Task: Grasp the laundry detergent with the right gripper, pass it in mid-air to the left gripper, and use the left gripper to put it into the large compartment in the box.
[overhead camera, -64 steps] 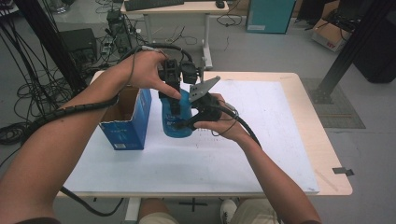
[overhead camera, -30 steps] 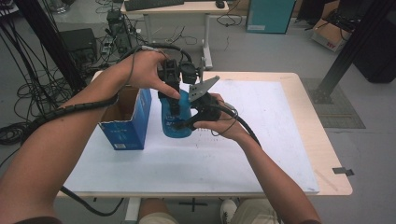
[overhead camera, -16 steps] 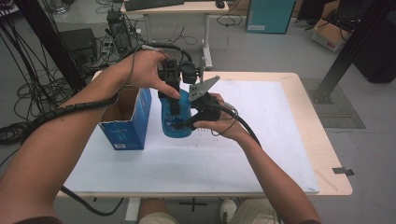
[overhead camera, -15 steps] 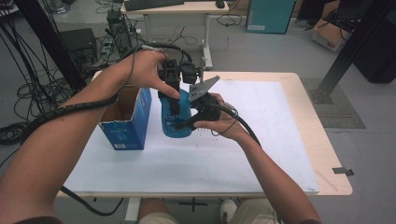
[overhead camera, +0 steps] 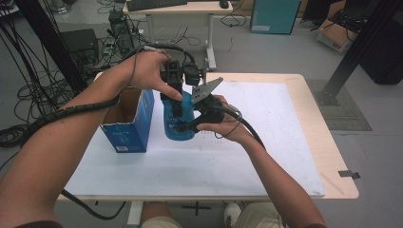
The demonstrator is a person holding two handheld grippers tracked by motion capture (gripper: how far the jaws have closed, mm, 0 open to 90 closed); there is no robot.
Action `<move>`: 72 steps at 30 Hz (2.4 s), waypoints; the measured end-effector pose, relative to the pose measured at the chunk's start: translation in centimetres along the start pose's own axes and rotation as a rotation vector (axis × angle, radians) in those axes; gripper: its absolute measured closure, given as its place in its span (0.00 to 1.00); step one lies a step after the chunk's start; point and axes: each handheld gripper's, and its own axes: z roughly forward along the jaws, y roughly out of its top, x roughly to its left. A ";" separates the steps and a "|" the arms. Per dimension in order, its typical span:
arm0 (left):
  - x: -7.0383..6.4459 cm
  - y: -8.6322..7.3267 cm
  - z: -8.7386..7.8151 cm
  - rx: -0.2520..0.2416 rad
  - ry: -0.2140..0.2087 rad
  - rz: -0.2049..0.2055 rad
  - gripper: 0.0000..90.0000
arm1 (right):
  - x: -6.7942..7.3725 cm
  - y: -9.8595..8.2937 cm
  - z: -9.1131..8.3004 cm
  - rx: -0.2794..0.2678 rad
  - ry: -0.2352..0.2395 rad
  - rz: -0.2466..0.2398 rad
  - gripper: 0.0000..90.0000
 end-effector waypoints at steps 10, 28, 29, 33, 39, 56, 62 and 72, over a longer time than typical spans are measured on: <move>0.0 -0.1 0.0 -0.007 0.005 0.000 0.42 | -0.1 0.0 0.1 -0.006 -0.001 -0.010 0.45; 0.0 -0.2 0.0 -0.001 0.000 0.001 0.42 | -0.1 0.1 0.1 -0.005 0.000 0.001 0.45; 0.0 -0.2 0.1 -0.005 0.011 0.001 0.42 | -0.1 0.1 0.2 -0.003 0.001 0.003 0.45; 0.0 -0.2 0.0 -0.001 0.000 0.000 0.42 | -0.1 0.1 0.3 -0.003 0.003 0.001 0.45; 0.0 -0.3 0.0 -0.002 -0.001 0.003 0.42 | -0.2 0.1 0.3 -0.011 0.006 -0.009 0.45; 0.2 -0.4 -0.2 0.019 -0.001 0.027 0.42 | -0.2 0.1 0.3 -0.013 0.009 -0.007 0.42; 0.6 -0.5 -0.6 0.062 0.005 0.065 0.42 | -0.1 -0.2 -0.2 -0.024 -0.051 -0.018 0.31; 1.2 -1.5 -1.4 0.081 0.029 -0.013 0.42 | 0.3 -1.3 -2.2 -0.015 -0.118 0.135 0.08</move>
